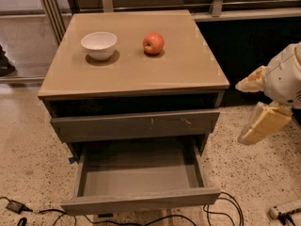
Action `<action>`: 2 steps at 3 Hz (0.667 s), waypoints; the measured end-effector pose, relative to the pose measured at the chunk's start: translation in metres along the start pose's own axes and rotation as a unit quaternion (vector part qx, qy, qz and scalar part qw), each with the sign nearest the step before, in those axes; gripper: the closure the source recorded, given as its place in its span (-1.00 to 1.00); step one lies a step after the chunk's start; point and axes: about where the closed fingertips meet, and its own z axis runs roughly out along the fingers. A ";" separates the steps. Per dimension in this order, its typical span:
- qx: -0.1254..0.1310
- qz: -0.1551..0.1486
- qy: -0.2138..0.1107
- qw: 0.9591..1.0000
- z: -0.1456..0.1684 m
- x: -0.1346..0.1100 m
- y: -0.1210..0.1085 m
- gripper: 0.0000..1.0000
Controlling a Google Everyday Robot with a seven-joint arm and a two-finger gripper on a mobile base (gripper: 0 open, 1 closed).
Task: Close middle drawer
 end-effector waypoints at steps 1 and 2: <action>-0.016 0.000 -0.026 1.000 0.031 0.007 0.014 -0.04; -0.024 0.001 -0.066 0.998 0.061 0.014 0.031 0.42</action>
Offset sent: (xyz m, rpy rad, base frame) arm -0.0275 0.0172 -0.1110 0.2497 0.0049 0.0573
